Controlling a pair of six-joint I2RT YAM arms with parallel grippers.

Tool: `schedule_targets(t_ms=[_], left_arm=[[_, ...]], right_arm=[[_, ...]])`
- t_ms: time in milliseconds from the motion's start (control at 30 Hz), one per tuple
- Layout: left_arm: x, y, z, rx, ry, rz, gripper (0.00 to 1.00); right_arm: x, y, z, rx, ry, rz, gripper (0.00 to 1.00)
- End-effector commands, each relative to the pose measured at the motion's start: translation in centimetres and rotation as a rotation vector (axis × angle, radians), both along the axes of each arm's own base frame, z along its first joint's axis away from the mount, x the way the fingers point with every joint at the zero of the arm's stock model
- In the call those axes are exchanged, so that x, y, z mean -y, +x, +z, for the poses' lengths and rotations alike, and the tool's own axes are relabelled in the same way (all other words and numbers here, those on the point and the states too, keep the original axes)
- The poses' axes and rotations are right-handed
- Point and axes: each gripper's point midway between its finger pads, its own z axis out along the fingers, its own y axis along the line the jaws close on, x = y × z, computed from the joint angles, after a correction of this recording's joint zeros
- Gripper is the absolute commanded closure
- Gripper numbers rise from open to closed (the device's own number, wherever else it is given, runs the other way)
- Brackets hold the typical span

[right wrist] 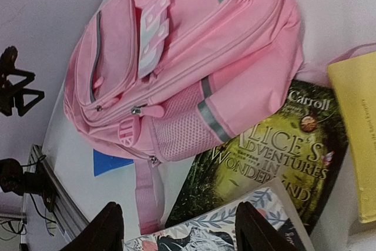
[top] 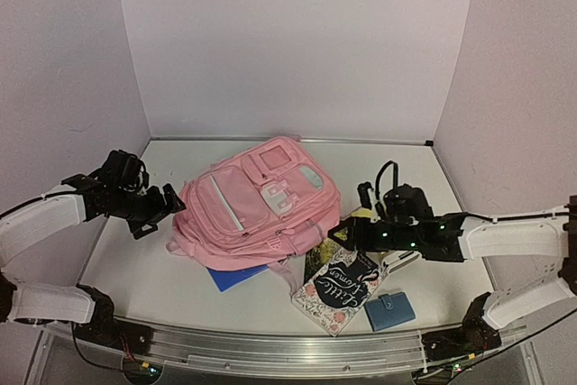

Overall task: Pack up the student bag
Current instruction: Place the student bag at the center of the board, then unzip the student bag at the center of the board.

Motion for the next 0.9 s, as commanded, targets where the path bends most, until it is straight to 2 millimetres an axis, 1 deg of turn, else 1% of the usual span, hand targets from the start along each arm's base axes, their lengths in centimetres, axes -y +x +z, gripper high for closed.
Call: schedule_targets(t_ms=[0,33,100,167,200,233,267,333,400,467,533,600,667,733,767,833,867], left_arm=[[-1.6,2.5,-1.9,0.018,0.027,0.064,0.0],[-1.5,3.0,-2.0,0.026,-0.011,0.071,0.01],[-1.5,3.6,-2.6,0.025,-0.08,0.079,0.02],[-1.4,3.8,-3.1,0.022,-0.111,0.079,0.06],[-1.4,3.9,-3.3,0.022,-0.118,0.075,0.09],[-1.2,3.9,-3.4,0.024,-0.129,0.065,0.14],[-1.0,3.8,-3.5,0.027,-0.144,0.055,0.18],[-0.7,3.7,-3.8,0.035,-0.172,0.041,0.24],[-0.7,3.6,-4.1,0.029,-0.176,0.037,0.28],[-0.8,3.4,-4.7,0.014,-0.171,0.033,0.29],[-0.7,3.3,-5.1,0.004,-0.168,0.029,0.3],[-0.6,3.3,-5.5,-0.004,-0.173,0.021,0.34],[-0.4,3.4,-5.8,-0.009,-0.18,0.014,0.39],[-0.2,3.5,-6.1,-0.018,-0.19,0.008,0.45],[0.0,3.6,-6.2,-0.025,-0.194,0.005,0.51],[0.2,3.7,-6.4,-0.033,-0.206,0.0,0.6],[0.3,3.7,-6.5,-0.037,-0.21,0.0,0.62]], right_arm=[[-5.4,0.1,0.8,0.029,0.076,0.029,0.42],[-6.6,-0.5,-0.2,0.012,0.064,0.036,0.42],[-8.2,-0.8,-0.8,-0.009,0.079,0.014,0.44],[-9.7,-1.2,-2.3,-0.043,0.099,0.008,0.47],[-10.1,-1.2,-2.6,-0.054,0.118,0.003,0.49],[-10.6,-1.3,-3.4,-0.069,0.124,0.001,0.51],[-10.9,-1.2,-3.8,-0.075,0.132,-0.001,0.52],[-11.4,-0.9,-4.6,-0.084,0.127,-0.008,0.54],[-11.8,-0.7,-5.8,-0.1,0.11,-0.016,0.59],[-12.0,-0.4,-6.6,-0.114,0.105,-0.037,0.63],[-12.0,-0.1,-7.2,-0.123,0.103,-0.061,0.66],[-12.1,0.1,-7.5,-0.129,0.114,-0.076,0.68],[-12.2,0.3,-7.8,-0.135,0.122,-0.089,0.71],[-12.1,0.6,-8.0,-0.144,0.126,-0.117,0.76],[-11.9,0.8,-8.3,-0.145,0.124,-0.138,0.78],[-11.6,0.9,-8.8,-0.151,0.118,-0.158,0.79],[-11.6,0.9,-9.0,-0.154,0.117,-0.163,0.79]])
